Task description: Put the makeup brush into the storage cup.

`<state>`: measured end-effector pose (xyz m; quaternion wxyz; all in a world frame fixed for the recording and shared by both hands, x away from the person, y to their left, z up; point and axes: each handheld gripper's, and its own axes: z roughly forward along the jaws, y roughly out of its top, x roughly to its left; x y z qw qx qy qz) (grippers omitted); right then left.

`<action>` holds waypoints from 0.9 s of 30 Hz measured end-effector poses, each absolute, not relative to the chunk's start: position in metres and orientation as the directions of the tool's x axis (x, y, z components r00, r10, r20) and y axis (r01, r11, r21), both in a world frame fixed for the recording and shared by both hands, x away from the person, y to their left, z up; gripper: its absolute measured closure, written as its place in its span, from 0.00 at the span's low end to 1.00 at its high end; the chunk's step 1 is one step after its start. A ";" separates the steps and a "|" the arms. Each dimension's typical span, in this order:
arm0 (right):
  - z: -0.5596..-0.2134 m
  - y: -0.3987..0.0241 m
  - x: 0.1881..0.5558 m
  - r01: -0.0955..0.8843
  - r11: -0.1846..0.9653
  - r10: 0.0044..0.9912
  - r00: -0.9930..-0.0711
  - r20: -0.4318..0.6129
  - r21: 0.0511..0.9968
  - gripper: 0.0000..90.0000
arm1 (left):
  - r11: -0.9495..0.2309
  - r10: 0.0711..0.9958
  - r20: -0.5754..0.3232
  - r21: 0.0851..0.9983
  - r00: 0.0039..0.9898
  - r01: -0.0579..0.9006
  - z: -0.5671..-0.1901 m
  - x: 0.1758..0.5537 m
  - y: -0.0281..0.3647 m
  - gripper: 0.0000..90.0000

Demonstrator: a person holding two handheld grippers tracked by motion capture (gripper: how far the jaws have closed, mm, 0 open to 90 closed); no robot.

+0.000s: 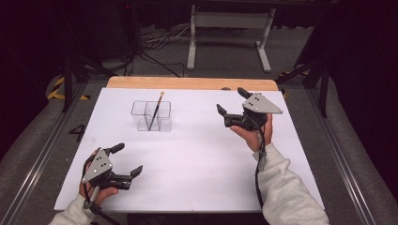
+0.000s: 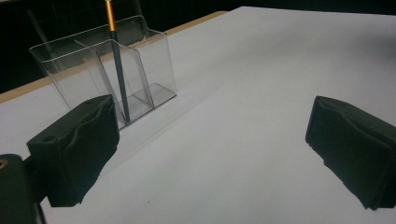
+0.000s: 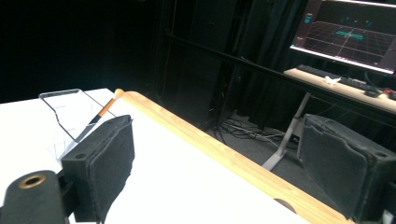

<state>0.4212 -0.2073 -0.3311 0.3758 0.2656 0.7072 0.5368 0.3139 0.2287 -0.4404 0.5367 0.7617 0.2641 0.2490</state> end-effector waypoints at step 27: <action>-0.341 -0.242 0.397 -0.013 0.356 0.794 -0.524 -0.310 0.934 0.13 | -0.294 0.666 0.099 0.946 0.740 0.138 -0.442 0.314 0.227 0.04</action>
